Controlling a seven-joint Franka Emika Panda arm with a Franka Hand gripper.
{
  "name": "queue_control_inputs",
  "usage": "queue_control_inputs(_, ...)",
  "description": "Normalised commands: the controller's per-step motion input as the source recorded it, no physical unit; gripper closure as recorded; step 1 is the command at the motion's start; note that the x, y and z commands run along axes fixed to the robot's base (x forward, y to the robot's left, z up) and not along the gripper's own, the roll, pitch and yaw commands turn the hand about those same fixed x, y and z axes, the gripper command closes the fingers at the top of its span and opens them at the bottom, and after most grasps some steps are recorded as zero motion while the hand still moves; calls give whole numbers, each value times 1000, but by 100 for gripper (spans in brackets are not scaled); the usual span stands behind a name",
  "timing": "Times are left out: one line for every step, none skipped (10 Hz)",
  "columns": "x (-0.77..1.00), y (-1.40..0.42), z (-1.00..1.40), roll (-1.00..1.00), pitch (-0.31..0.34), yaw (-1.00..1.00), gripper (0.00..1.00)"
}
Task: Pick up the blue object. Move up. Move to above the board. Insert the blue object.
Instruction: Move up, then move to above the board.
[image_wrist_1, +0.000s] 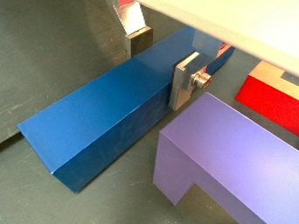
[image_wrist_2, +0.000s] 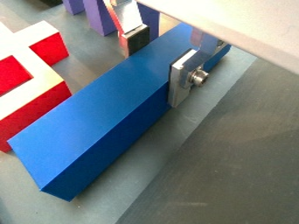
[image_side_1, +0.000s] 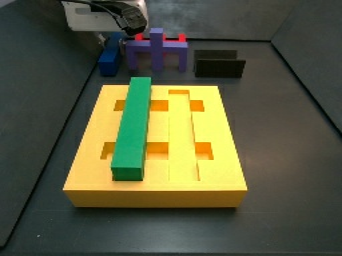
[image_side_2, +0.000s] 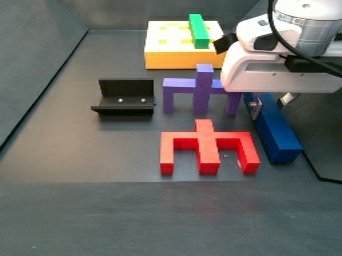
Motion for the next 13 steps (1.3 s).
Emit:
queue_control_inputs(-4, 3, 799, -9, 39, -14, 100)
queue_control_inputs(-40, 12, 571, -3, 105, -20, 100)
queue_control_inputs(-7, 27, 306, 33, 103, -16, 100)
queue_control_inputs(0, 0, 1400, 0, 0, 0, 100)
queue_control_inputs(-4, -1, 1400, 5, -7, 1, 100)
queue_control_inputs(-56, -5, 1400, 20, 51, 0, 100)
queue_control_inputs(-35, 1, 1400, 69, 37, 3, 100)
queue_control_inputs(-4, -2, 1400, 28, 47, 4, 100)
queue_control_inputs(1, 5, 1400, 3, 65, 2, 100)
queue_control_inputs(5, 2, 1400, -4, 74, -2, 100)
queue_control_inputs(16, -2, 803, 2, 68, 0, 100)
queue_control_inputs(23, 0, 292, -4, 54, 2, 100)
queue_control_inputs(713, -1400, 182, 39, 342, -77, 100)
